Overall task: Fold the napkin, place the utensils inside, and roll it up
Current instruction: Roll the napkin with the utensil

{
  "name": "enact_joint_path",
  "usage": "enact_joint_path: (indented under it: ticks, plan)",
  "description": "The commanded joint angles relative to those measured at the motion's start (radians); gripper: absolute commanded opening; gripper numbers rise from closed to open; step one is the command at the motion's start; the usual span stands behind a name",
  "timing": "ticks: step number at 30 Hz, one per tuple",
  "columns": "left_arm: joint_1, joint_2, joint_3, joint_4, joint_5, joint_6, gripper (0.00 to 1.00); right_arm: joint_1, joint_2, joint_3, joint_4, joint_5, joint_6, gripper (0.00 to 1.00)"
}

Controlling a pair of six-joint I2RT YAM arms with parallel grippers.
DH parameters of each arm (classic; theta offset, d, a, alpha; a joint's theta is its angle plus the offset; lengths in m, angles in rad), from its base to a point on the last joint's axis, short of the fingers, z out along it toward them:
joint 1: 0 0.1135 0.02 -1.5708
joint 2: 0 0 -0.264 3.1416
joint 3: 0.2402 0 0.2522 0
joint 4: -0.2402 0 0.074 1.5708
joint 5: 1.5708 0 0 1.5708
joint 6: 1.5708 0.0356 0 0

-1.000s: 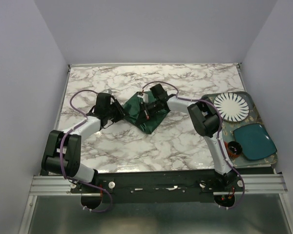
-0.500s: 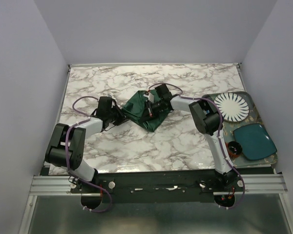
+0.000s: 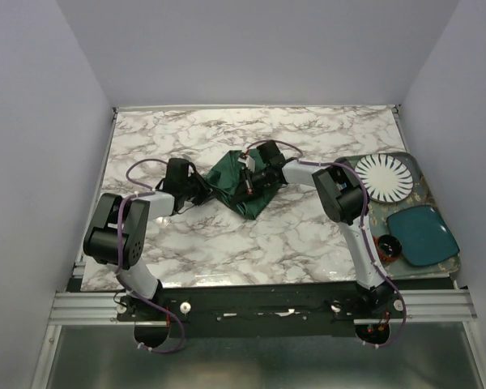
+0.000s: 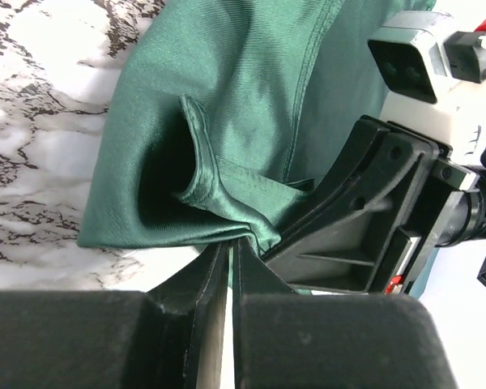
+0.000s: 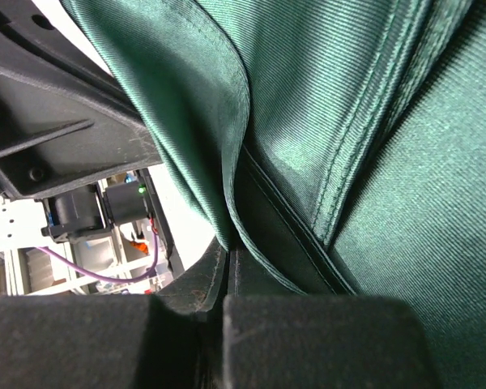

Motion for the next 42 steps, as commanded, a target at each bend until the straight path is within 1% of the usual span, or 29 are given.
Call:
enact_joint_path:
  ticks: [1, 4, 9, 10, 12, 13, 15, 16, 17, 20, 21, 22, 25, 26, 27, 29, 30, 31, 32, 34, 35, 36, 37, 38, 39, 40, 42]
  plan:
    - [-0.005, 0.043, 0.041, 0.049, 0.028, -0.017, 0.13, -0.008, 0.024, -0.012, -0.002, -0.007, -0.003, 0.09]
    - [-0.005, 0.061, 0.047, 0.070, 0.022, -0.028, 0.13, -0.008, 0.007, -0.021, -0.004, 0.001, -0.009, 0.12]
    - [-0.006, 0.084, 0.067, 0.070, 0.006, -0.025, 0.13, -0.009, -0.003, -0.015, -0.019, 0.007, -0.018, 0.13]
    - [-0.006, 0.087, 0.068, 0.070, 0.005, -0.028, 0.13, -0.008, -0.003, -0.010, -0.034, 0.008, -0.024, 0.17]
    - [-0.006, 0.106, 0.078, 0.063, -0.001, -0.029, 0.13, -0.008, -0.015, -0.007, -0.053, 0.014, -0.047, 0.21]
    - [-0.006, 0.113, 0.085, 0.045, -0.001, -0.031, 0.12, -0.006, -0.023, -0.006, -0.071, 0.019, -0.055, 0.27]
    - [-0.006, 0.138, 0.104, 0.025, -0.009, -0.034, 0.10, -0.008, -0.043, 0.001, -0.102, 0.056, -0.090, 0.33]
    - [-0.006, 0.147, 0.110, -0.003, -0.011, -0.032, 0.09, -0.008, -0.061, 0.019, -0.153, 0.073, -0.107, 0.39]
    - [-0.006, 0.161, 0.121, -0.014, -0.012, -0.029, 0.08, -0.008, -0.072, 0.027, -0.178, 0.086, -0.124, 0.41]
    - [-0.006, 0.182, 0.145, -0.068, -0.020, -0.023, 0.05, -0.008, -0.112, 0.076, -0.283, 0.151, -0.187, 0.48]
    - [-0.005, 0.187, 0.151, -0.081, -0.024, -0.020, 0.04, -0.008, -0.124, 0.091, -0.315, 0.192, -0.229, 0.49]
    - [-0.006, 0.191, 0.159, -0.095, -0.029, -0.014, 0.03, -0.008, -0.134, 0.108, -0.382, 0.218, -0.252, 0.50]
    - [-0.006, 0.208, 0.170, -0.112, -0.031, -0.003, 0.03, -0.003, -0.190, 0.155, -0.485, 0.342, -0.363, 0.57]
    - [-0.005, 0.218, 0.176, -0.118, -0.031, -0.003, 0.02, 0.006, -0.230, 0.151, -0.498, 0.376, -0.392, 0.60]
    - [-0.006, 0.221, 0.179, -0.120, -0.031, 0.000, 0.02, 0.012, -0.246, 0.145, -0.508, 0.474, -0.445, 0.62]
    - [-0.006, 0.230, 0.185, -0.121, -0.028, 0.002, 0.02, 0.049, -0.284, 0.122, -0.507, 0.578, -0.492, 0.65]
    - [-0.006, 0.231, 0.187, -0.123, -0.027, 0.003, 0.02, 0.063, -0.317, 0.085, -0.493, 0.670, -0.524, 0.66]
    - [-0.006, 0.233, 0.188, -0.123, -0.026, 0.005, 0.02, 0.077, -0.330, 0.068, -0.460, 0.697, -0.529, 0.66]
    - [-0.006, 0.234, 0.190, -0.126, -0.026, 0.008, 0.01, 0.092, -0.341, 0.045, -0.433, 0.705, -0.529, 0.66]
    - [-0.008, 0.234, 0.191, -0.131, -0.027, 0.009, 0.01, 0.103, -0.350, 0.027, -0.378, 0.636, -0.507, 0.65]
    - [-0.006, 0.234, 0.194, -0.132, -0.027, 0.012, 0.01, 0.110, -0.347, 0.024, -0.357, 0.608, -0.495, 0.60]
    - [-0.008, 0.233, 0.194, -0.135, -0.031, 0.017, 0.00, 0.112, -0.342, 0.022, -0.335, 0.532, -0.466, 0.56]
    - [-0.008, 0.233, 0.197, -0.138, -0.031, 0.018, 0.00, 0.112, -0.321, 0.022, -0.296, 0.502, -0.448, 0.49]
    - [-0.009, 0.233, 0.200, -0.144, -0.032, 0.023, 0.00, 0.112, -0.303, 0.028, -0.289, 0.487, -0.435, 0.35]
    - [-0.009, 0.233, 0.202, -0.147, -0.031, 0.029, 0.00, 0.112, -0.287, 0.036, -0.287, 0.458, -0.423, 0.31]
    - [-0.011, 0.233, 0.205, -0.152, -0.031, 0.038, 0.00, 0.114, -0.257, 0.039, -0.287, 0.453, -0.421, 0.29]
    - [-0.013, 0.233, 0.213, -0.170, -0.034, 0.049, 0.00, 0.112, -0.244, 0.025, -0.287, 0.500, -0.426, 0.27]
